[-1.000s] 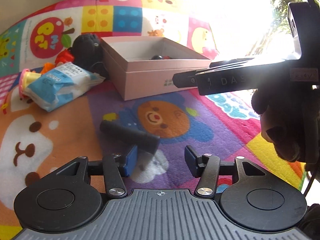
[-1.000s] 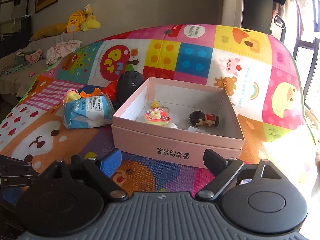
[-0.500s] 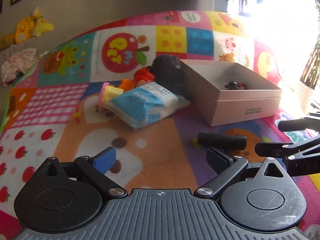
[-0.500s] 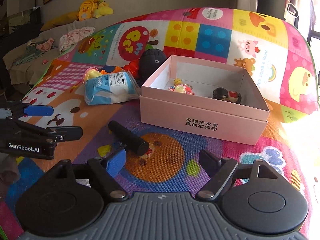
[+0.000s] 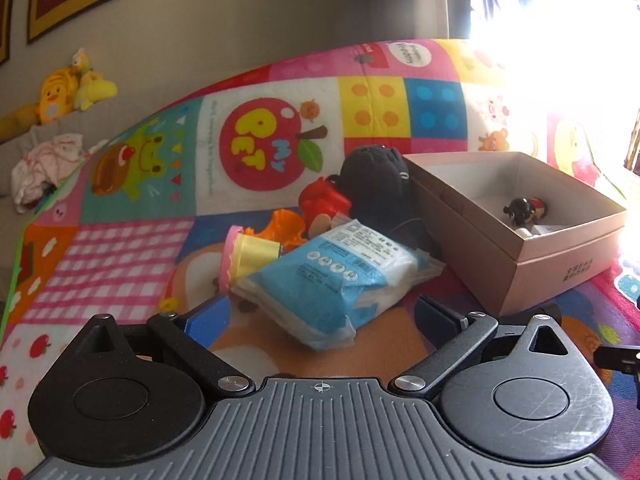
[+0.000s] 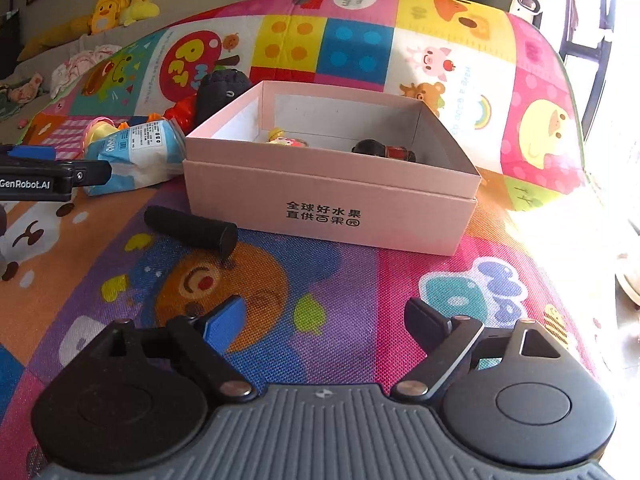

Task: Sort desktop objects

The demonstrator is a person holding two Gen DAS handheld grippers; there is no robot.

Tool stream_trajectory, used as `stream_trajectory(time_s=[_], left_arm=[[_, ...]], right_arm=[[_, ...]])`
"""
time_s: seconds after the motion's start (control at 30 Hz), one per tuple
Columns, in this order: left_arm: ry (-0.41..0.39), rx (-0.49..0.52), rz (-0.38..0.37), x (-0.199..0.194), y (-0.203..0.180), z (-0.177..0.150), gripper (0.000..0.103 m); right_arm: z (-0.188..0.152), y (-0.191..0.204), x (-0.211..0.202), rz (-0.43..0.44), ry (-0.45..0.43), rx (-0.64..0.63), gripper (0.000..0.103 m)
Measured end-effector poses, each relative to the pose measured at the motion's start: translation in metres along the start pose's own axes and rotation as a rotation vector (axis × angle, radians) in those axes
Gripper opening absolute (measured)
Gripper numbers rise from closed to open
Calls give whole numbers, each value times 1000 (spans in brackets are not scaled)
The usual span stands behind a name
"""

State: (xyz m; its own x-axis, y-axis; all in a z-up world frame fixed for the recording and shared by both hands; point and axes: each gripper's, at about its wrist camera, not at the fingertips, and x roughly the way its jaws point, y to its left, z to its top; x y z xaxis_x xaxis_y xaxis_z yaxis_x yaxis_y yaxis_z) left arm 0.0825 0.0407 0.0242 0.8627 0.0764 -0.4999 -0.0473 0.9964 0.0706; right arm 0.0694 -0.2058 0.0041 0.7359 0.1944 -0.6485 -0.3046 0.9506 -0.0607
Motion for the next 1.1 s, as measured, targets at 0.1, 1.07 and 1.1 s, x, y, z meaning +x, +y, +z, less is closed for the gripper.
stream_trajectory(time_s=[0.1, 1.07, 1.1], left_arm=[[-15, 36, 19, 21, 0, 9, 101], [105, -41, -50, 39, -25, 17, 62], [98, -34, -44, 33, -25, 15, 61]], right_arm=[[1, -3, 1, 5, 1, 25, 93], [3, -8, 8, 11, 37, 75, 101], [3, -8, 8, 12, 37, 76, 101]])
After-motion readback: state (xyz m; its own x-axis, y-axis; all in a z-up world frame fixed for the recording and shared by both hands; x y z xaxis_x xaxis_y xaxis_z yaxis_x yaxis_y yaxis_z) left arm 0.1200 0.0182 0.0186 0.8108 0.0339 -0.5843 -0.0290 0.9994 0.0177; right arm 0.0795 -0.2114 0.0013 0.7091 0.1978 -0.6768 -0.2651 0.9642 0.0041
